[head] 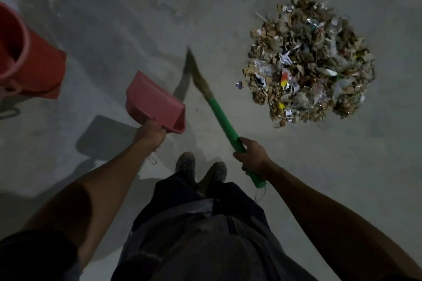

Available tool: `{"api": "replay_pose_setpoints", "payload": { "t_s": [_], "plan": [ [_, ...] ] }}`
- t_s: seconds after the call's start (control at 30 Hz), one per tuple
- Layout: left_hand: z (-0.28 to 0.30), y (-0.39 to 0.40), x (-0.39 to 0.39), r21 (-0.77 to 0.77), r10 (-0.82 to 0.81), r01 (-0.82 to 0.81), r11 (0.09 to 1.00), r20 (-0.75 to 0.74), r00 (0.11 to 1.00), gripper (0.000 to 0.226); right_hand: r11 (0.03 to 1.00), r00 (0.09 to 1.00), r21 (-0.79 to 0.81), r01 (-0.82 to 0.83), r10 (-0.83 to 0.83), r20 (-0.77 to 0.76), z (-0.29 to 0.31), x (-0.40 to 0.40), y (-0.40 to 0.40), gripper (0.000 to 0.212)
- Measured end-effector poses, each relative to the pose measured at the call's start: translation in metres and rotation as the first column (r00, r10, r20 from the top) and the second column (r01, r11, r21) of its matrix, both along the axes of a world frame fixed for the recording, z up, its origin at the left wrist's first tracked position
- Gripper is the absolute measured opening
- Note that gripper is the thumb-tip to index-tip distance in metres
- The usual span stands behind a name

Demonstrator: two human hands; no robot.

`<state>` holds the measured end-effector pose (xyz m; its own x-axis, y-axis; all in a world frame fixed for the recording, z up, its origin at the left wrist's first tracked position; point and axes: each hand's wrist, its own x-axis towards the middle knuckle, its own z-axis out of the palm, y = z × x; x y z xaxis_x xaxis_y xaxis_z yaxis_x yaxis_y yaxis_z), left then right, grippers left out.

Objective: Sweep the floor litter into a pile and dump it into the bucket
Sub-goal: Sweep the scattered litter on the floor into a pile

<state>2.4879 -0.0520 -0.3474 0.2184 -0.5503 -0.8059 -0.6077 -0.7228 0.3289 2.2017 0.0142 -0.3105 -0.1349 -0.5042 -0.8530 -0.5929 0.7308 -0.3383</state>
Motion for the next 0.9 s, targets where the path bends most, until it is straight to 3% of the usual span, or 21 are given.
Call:
{"api": "replay_pose_setpoints", "payload": {
  "t_s": [0.13, 0.2, 0.37, 0.53, 0.7, 0.9],
  "plan": [
    [-0.004, 0.008, 0.006, 0.037, -0.014, 0.014, 0.999, -0.014, 1.0, 0.026, 0.982, 0.988, 0.121, -0.148, 0.141, 0.062, -0.01, 0.025, 0.03, 0.058],
    [-0.008, 0.011, 0.007, 0.048, -0.016, 0.017, 0.999, -0.019, 1.0, 0.029, 0.971, 0.99, 0.197, -0.134, 0.122, 0.07, -0.013, 0.029, 0.043, 0.056],
    [-0.004, 0.017, 0.0, 0.054, -0.074, 0.077, 0.996, -0.052, 0.996, 0.023, 0.931, 0.963, 0.251, 0.265, -0.269, -0.02, -0.017, 0.012, 0.053, 0.04],
    [-0.002, 0.014, -0.009, 0.024, -0.093, 0.094, 0.995, -0.071, 0.993, 0.019, 0.898, 0.893, 0.063, 0.436, -0.423, -0.156, -0.014, -0.023, 0.027, 0.035],
    [0.004, 0.005, -0.014, -0.031, -0.075, 0.072, 0.997, -0.104, 0.992, 0.016, 0.935, 0.915, -0.052, 0.352, -0.355, -0.19, 0.009, -0.037, 0.023, 0.059],
    [0.02, -0.016, -0.021, -0.058, -0.04, 0.032, 0.998, -0.152, 0.988, 0.022, 0.989, 0.986, -0.032, 0.146, -0.149, -0.081, 0.018, -0.015, 0.028, 0.065]
  ]
}}
